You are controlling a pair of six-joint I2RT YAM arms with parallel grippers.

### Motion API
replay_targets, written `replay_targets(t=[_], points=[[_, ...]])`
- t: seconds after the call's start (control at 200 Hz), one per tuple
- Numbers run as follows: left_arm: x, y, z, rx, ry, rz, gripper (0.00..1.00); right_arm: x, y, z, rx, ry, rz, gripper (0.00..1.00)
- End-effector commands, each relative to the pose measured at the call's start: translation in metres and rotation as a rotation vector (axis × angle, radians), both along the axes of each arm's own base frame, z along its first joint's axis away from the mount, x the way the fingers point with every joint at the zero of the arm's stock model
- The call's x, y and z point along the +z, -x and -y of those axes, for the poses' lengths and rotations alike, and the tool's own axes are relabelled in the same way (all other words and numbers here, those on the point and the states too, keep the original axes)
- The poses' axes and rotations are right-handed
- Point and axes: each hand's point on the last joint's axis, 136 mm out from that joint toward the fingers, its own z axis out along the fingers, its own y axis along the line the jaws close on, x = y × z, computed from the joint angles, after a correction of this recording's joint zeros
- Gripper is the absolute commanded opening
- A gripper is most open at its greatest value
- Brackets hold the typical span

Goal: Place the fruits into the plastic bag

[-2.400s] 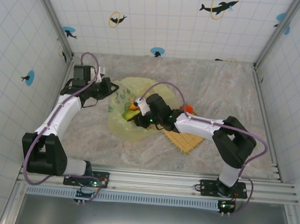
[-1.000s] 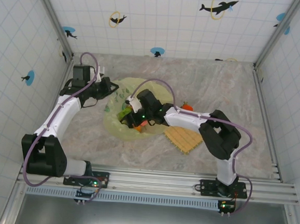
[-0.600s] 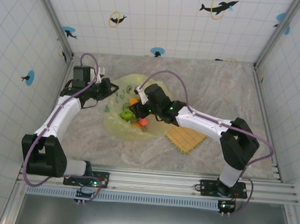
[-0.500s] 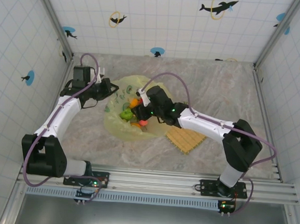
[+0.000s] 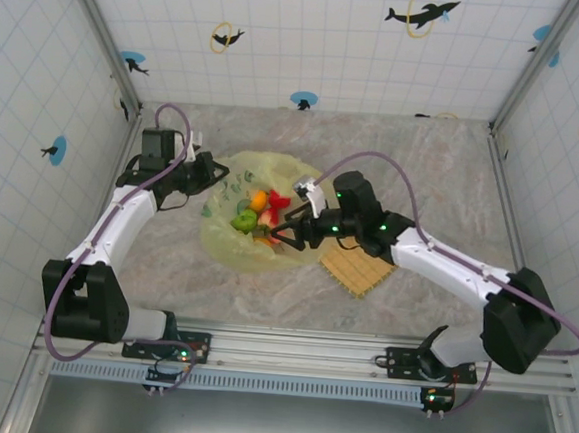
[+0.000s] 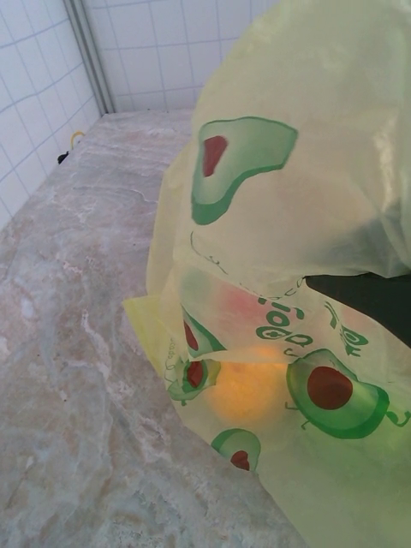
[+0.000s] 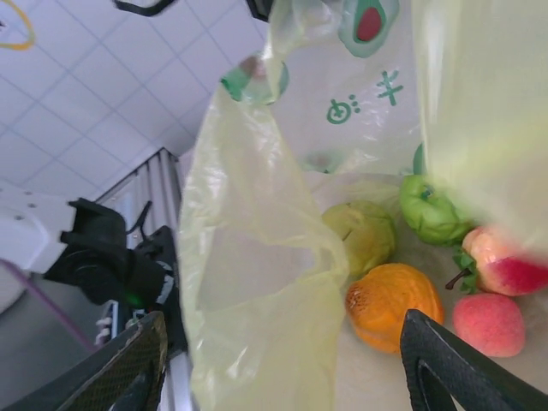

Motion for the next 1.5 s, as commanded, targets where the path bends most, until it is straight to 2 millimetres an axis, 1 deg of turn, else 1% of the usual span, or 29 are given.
replay_targets(t=[0.0,0.06,0.14,0.225,0.295,0.32,0.36,0.4,0.46,0.485,0.525,0.591,0.701,0.816,0.931,1.001,1.226,1.496], points=[[0.004,-0.002,-0.002,0.001,-0.009,0.029,0.0,0.028,0.015,0.014,0.055,-0.1,0.008,0.74],[0.002,-0.003,-0.002,0.002,-0.008,0.024,0.0,0.035,0.009,0.026,0.017,-0.116,0.021,0.75],[0.001,-0.003,-0.002,0.003,-0.007,0.018,0.0,0.042,-0.004,0.048,-0.068,-0.131,0.043,0.75],[0.001,-0.004,-0.002,0.004,-0.007,0.018,0.0,0.044,-0.027,0.079,-0.216,-0.13,0.078,0.78],[0.001,-0.003,-0.002,0.003,-0.007,0.018,0.0,0.039,-0.048,0.109,-0.363,-0.102,0.102,0.79],[0.001,-0.004,-0.002,0.005,-0.008,0.019,0.0,0.036,-0.056,0.12,-0.424,-0.085,0.107,0.79],[0.002,-0.003,-0.002,0.004,-0.007,0.019,0.0,0.028,-0.074,0.143,-0.574,-0.031,0.119,0.8],[0.003,-0.004,-0.002,0.006,-0.007,0.021,0.0,0.017,-0.09,0.168,-0.724,0.042,0.123,0.81],[0.002,-0.003,-0.002,0.005,-0.005,0.02,0.0,-0.003,-0.105,0.203,-0.924,0.172,0.11,0.81],[0.003,-0.003,-0.001,0.005,-0.003,0.02,0.0,-0.01,-0.109,0.213,-0.973,0.22,0.102,0.82],[0.003,-0.003,-0.001,0.005,0.0,0.019,0.0,-0.02,-0.113,0.22,-1.011,0.279,0.091,0.83],[0.003,-0.004,-0.001,0.006,0.0,0.022,0.0,-0.036,-0.117,0.223,-1.028,0.338,0.053,0.86],[0.003,-0.004,-0.001,0.007,0.002,0.022,0.0,-0.062,-0.121,0.22,-1.026,0.384,-0.011,0.89],[0.003,-0.004,-0.001,0.011,0.01,0.02,0.0,-0.086,-0.128,0.212,-1.007,0.407,-0.062,0.91],[0.003,-0.004,-0.001,0.015,0.017,0.021,0.0,-0.106,-0.133,0.199,-0.967,0.407,-0.118,0.92],[0.001,-0.003,0.0,0.013,0.02,0.014,0.0,-0.113,-0.136,0.193,-0.953,0.403,-0.145,0.93],[-0.004,0.0,0.0,0.013,0.023,0.007,0.0,-0.14,-0.141,0.184,-0.929,0.435,-0.207,0.93],[-0.004,0.0,0.0,0.014,0.023,0.007,0.0,-0.154,-0.151,0.175,-0.903,0.454,-0.226,0.89]])
